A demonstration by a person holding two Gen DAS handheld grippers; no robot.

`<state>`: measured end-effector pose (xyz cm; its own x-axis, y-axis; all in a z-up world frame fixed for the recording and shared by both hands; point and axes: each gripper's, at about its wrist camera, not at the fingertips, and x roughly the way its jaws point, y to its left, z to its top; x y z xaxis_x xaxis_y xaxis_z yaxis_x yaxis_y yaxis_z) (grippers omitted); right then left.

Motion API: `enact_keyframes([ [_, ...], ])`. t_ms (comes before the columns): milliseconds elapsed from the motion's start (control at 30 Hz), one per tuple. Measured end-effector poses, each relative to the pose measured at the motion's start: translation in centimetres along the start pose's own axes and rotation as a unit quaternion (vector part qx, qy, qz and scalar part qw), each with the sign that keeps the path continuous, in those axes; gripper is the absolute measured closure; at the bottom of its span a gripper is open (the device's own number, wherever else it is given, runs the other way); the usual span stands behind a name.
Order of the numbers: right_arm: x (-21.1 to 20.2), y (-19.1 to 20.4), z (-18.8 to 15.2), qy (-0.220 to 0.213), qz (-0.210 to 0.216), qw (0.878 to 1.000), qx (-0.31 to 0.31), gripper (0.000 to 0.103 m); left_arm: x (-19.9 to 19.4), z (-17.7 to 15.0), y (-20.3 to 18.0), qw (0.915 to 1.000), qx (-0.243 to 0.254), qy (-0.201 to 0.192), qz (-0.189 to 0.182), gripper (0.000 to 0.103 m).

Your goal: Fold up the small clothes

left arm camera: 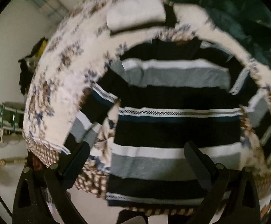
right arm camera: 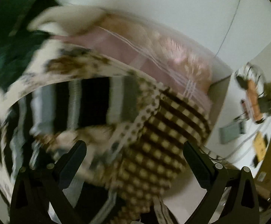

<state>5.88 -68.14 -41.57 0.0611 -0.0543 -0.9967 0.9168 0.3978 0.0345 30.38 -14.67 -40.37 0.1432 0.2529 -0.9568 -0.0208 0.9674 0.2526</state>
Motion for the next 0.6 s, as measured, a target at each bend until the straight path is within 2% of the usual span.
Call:
enact_keyframes([
  [67, 5.2, -0.4, 2.0, 0.017, 0.0, 1.0, 0.024, 0.0, 4.1, 0.6, -0.5, 0.9996, -0.013, 0.023, 0.009, 0.0],
  [167, 10.0, 0.1, 3.0, 0.025, 0.001, 0.999, 0.035, 0.002, 8.7, 1.0, -0.5, 0.9979, -0.034, 0.052, 0.017, 0.0],
  [267, 12.2, 1.1, 3.5, 0.008, 0.008, 0.999, 0.031, 0.021, 12.4, 1.5, -0.1, 0.9962, -0.049, 0.069, 0.021, 0.0],
  [300, 12.4, 1.6, 3.5, -0.005, 0.007, 1.0, 0.025, 0.033, 13.3, 1.7, 0.2, 0.9959, -0.051, 0.07, 0.023, 0.0],
  [333, 12.3, 2.2, 3.3, -0.016, 0.004, 1.0, 0.017, 0.042, 14.0, 1.8, 0.6, 0.9958, -0.054, 0.07, 0.024, 0.0],
  [367, 12.1, 2.9, 3.1, -0.028, -0.001, 1.0, 0.007, 0.063, 14.6, 1.9, 0.9, 0.9956, -0.057, 0.069, 0.025, 0.0],
  [400, 11.6, 3.9, 2.8, -0.045, -0.011, 0.999, -0.008, 0.091, 15.1, 2.1, 1.5, 0.9955, -0.062, 0.067, 0.025, 0.0],
  [500, 8.7, 7.4, 1.3, -0.093, -0.009, 0.994, -0.059, 0.094, 16.0, 2.5, 3.9, 0.9947, -0.079, 0.057, 0.032, 0.0],
  [600, 4.0, 14.2, -1.8, -0.141, 0.016, 0.979, -0.147, 0.094, 16.5, 3.1, 7.3, 0.9926, -0.108, 0.039, 0.039, 0.0],
])
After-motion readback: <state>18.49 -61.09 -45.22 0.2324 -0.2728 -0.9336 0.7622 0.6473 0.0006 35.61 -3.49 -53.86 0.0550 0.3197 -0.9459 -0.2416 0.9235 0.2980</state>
